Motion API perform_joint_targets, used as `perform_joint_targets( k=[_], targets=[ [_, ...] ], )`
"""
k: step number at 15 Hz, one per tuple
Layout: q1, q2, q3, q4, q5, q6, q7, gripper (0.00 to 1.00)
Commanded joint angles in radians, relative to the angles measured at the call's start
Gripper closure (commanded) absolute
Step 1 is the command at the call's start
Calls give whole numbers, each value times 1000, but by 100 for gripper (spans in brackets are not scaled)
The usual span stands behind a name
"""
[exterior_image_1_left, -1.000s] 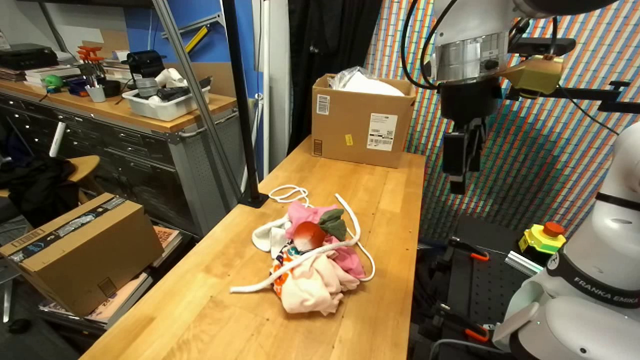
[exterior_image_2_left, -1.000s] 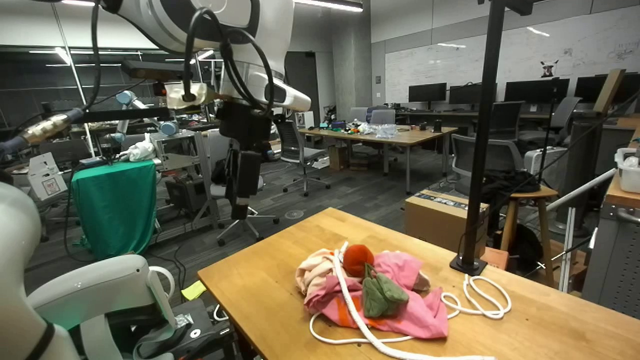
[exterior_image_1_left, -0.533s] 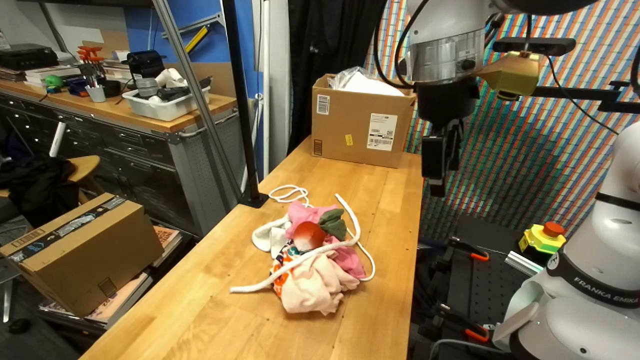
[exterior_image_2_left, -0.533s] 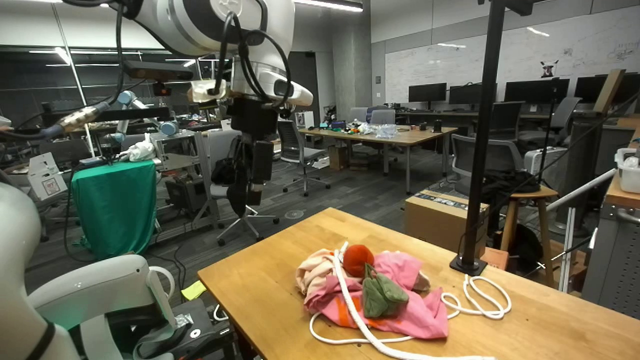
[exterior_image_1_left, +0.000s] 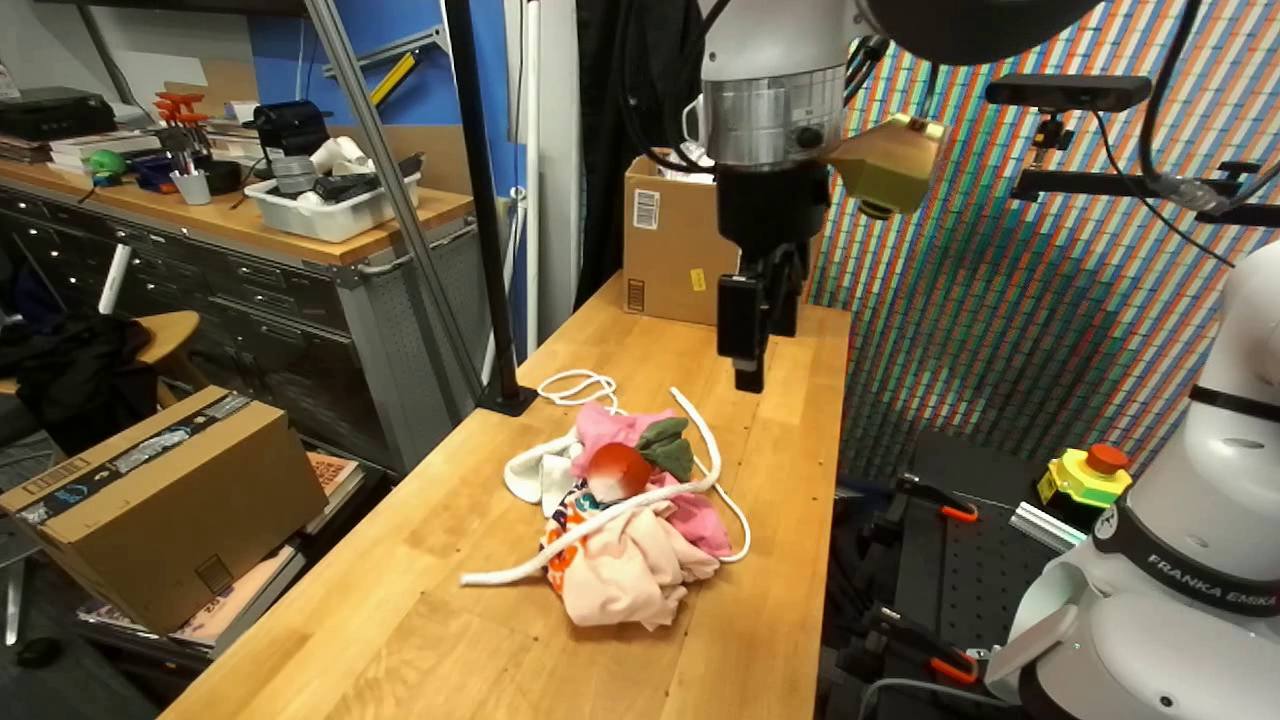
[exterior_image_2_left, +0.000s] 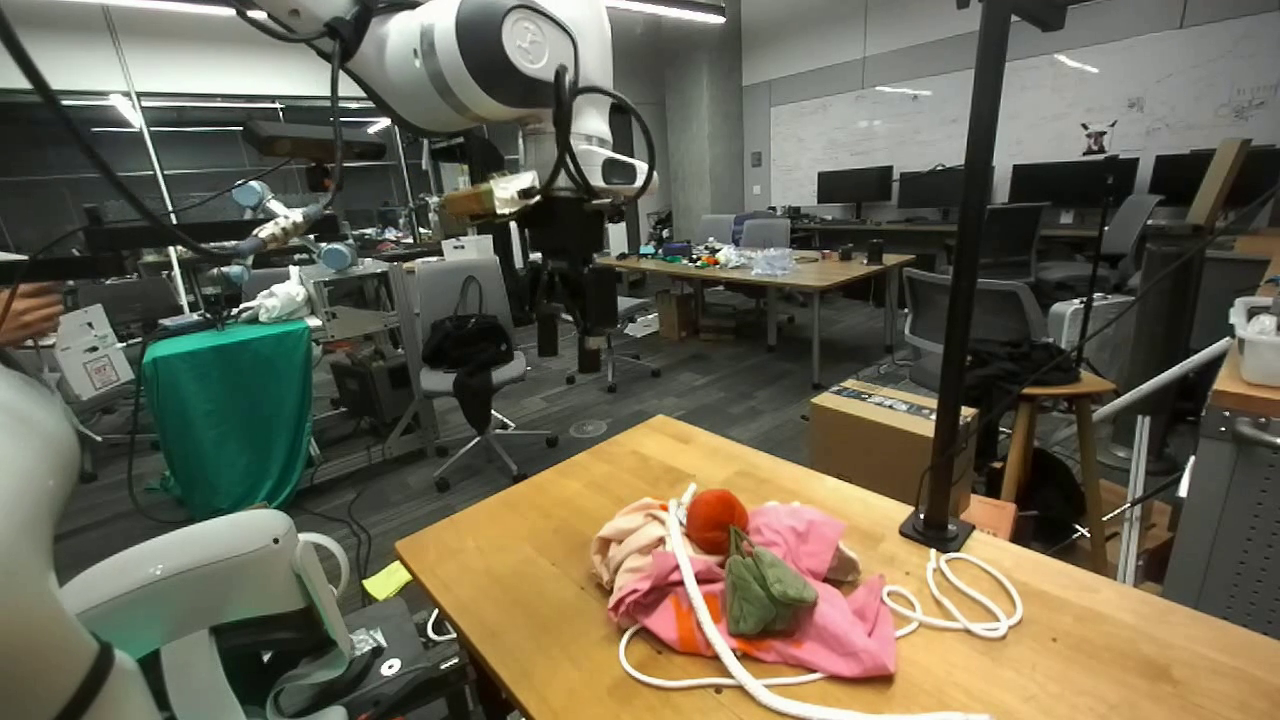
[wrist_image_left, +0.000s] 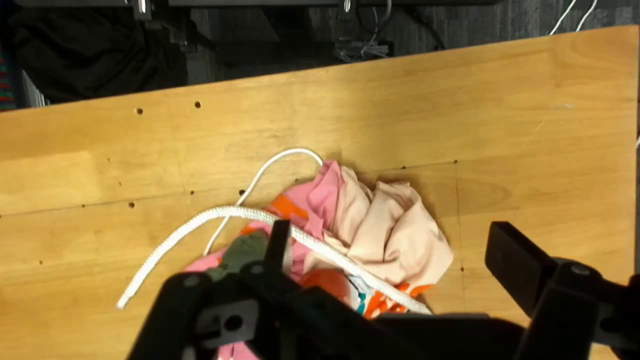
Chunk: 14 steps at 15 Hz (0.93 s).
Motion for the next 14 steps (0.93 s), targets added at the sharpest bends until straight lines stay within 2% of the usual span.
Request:
perform_joint_targets(
  k=[1,10,14],
  targets=[
    [16,114,-6,76,-50,117,14,0],
    [57,317,-10,163,-73,268,107,0],
    [80,412,-25,237,-145,297,160,0]
  ],
)
